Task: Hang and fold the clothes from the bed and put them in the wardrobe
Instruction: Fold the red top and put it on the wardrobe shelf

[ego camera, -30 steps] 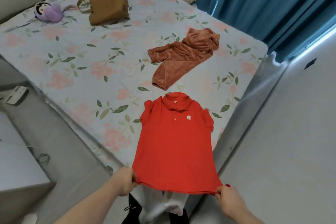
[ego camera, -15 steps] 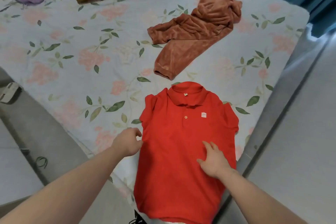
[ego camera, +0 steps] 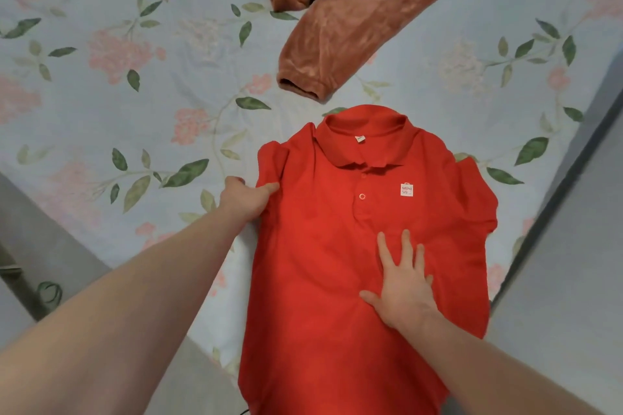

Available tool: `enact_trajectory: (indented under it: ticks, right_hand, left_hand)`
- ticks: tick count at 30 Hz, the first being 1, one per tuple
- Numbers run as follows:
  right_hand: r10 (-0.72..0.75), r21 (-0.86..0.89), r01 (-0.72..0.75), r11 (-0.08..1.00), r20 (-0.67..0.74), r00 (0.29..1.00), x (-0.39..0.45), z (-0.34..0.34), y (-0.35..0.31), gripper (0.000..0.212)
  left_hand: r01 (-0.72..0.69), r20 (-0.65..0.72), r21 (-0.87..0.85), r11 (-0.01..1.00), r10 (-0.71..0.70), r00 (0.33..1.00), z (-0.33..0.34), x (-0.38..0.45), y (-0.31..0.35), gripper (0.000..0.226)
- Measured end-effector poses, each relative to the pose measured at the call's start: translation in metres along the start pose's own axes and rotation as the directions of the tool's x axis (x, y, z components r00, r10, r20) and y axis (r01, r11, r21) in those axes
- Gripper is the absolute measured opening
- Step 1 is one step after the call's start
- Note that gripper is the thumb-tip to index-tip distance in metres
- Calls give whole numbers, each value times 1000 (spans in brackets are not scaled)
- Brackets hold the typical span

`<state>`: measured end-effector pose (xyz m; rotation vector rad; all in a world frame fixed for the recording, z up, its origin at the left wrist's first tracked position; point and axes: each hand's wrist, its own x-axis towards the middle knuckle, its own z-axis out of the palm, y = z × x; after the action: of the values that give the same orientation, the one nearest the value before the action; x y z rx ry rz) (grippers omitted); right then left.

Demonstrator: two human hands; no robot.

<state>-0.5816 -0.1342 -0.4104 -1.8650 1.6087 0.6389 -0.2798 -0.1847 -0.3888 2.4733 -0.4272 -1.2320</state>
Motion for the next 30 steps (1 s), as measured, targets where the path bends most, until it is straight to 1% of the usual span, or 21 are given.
enact_trajectory:
  ticks: [1, 3, 4, 5, 8, 10, 11, 14, 15, 17, 19, 21, 23, 25, 26, 27, 28, 29, 30]
  right_hand:
    - [-3, 0, 3, 1000, -3, 1000, 0, 0, 0, 117]
    - [-11, 5, 11, 1000, -10, 1000, 0, -2, 1, 117]
    - [-15, 7, 15, 1000, -9, 1000, 0, -4, 1, 117]
    - [-20, 8, 20, 1000, -5, 1000, -1, -6, 2, 117]
    - [-40, 12, 40, 999, 3, 999, -2, -11, 5, 118]
    - [-65, 2, 65, 998, -11, 998, -4, -16, 11, 117]
    - [-82, -4, 82, 997, -20, 996, -5, -19, 16, 115]
    - [-144, -35, 143, 989, -33, 989, -9, -23, 35, 109]
    - [-160, -43, 158, 986, -34, 987, -12, -22, 42, 107]
    - [-158, -11, 158, 987, -52, 986, -20, -17, 52, 101]
    - [-123, 56, 128, 990, -88, 988, -30, -11, 60, 94]
    - [-74, 109, 89, 990, -141, 987, -40, -6, 67, 88]
    - [-25, 141, 51, 989, -177, 984, -48, -1, 75, 85]
    - [9, 173, 25, 985, -193, 981, -55, 5, 83, 84]
    - [16, 179, 19, 984, -192, 981, -58, 8, 87, 84]
    - [17, 180, 18, 984, -190, 982, -60, 12, 90, 84]
    - [13, 176, 22, 984, -191, 981, -62, 15, 92, 84]
    - [8, 173, 26, 985, -193, 981, -63, 17, 93, 84]
    - [5, 176, 29, 984, -191, 982, -64, 18, 94, 84]
  left_hand:
    - [28, 41, -74, 997, -25, 999, 1, -2, 2, 91]
    - [49, 89, -144, 988, -36, 995, 1, -8, 7, 44]
    - [52, 79, -170, 984, -39, 996, 0, -12, 11, 25]
    - [53, 53, -206, 977, -43, 998, -2, -15, 14, 16]
    - [2, -51, -341, 940, -21, 998, -10, -29, 19, 17]
    - [-48, -65, -342, 938, 27, 998, -12, -42, 20, 13]
    - [-81, -55, -318, 945, 67, 996, -11, -50, 20, 13]
    - [-188, -19, -197, 962, 188, 982, -7, -70, 18, 28]
    - [-229, 2, -148, 962, 231, 973, -5, -77, 17, 29]
    - [-358, 27, -16, 934, 358, 933, 2, -93, 16, 26]
    - [-502, 25, 106, 858, 502, 864, 12, -108, 13, 30]
    - [-629, 56, 188, 754, 632, 773, 23, -120, 9, 38]
    - [-730, 134, 264, 630, 726, 675, 35, -129, 5, 51]
    - [-791, 237, 378, 482, 775, 586, 49, -136, 0, 63]
    - [-792, 297, 469, 392, 774, 559, 57, -141, -2, 64]
    - [-772, 361, 565, 290, 755, 548, 65, -145, -6, 61]
    - [-743, 419, 640, 194, 723, 549, 73, -148, -10, 57]
    - [-719, 464, 684, 125, 685, 561, 81, -149, -16, 53]
    - [-702, 502, 707, 87, 637, 585, 87, -150, -23, 53]
